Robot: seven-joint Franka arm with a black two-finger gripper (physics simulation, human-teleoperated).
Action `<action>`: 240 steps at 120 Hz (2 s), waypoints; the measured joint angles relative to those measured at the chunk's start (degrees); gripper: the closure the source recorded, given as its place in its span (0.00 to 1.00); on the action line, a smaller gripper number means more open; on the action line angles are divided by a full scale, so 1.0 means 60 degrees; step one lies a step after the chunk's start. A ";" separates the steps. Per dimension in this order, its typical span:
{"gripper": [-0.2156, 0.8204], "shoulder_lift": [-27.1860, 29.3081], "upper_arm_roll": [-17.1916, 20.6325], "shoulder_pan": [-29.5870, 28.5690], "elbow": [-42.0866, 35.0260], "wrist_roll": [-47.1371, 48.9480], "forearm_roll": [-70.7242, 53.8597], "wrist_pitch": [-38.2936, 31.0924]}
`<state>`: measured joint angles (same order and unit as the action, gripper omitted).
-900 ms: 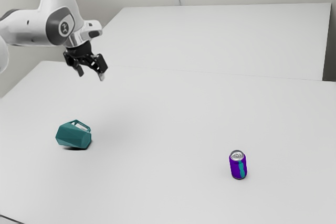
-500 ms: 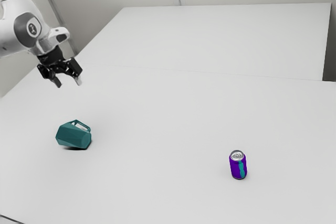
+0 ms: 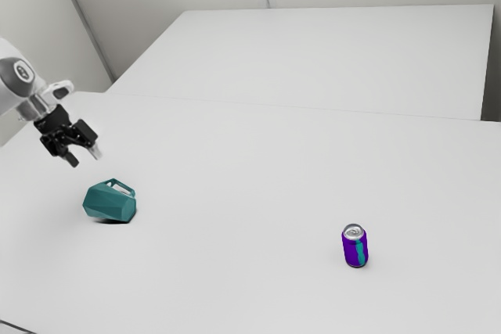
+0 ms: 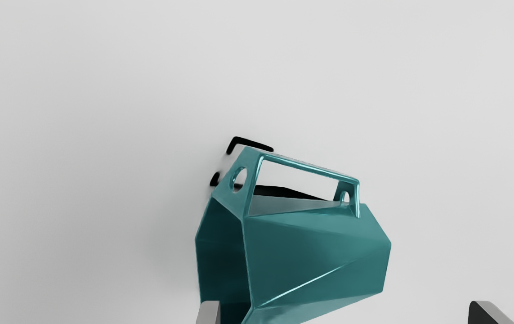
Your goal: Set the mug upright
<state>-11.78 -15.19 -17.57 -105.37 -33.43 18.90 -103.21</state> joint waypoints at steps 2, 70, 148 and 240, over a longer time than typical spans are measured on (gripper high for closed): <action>0.21 -0.0079 0.0011 -0.0076 0.0026 -0.0091 0.0072 0.0035; 0.21 -0.1716 0.0089 -0.1331 0.0245 -0.2278 0.2329 0.1443; 0.75 -0.2284 0.0101 -0.1580 0.0225 -0.3228 0.3225 0.2399; 0.95 -0.1560 0.0173 -0.0874 0.0196 -0.3284 0.3913 0.2487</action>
<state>-21.14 -14.15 -22.81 -104.19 -53.13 42.38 -88.29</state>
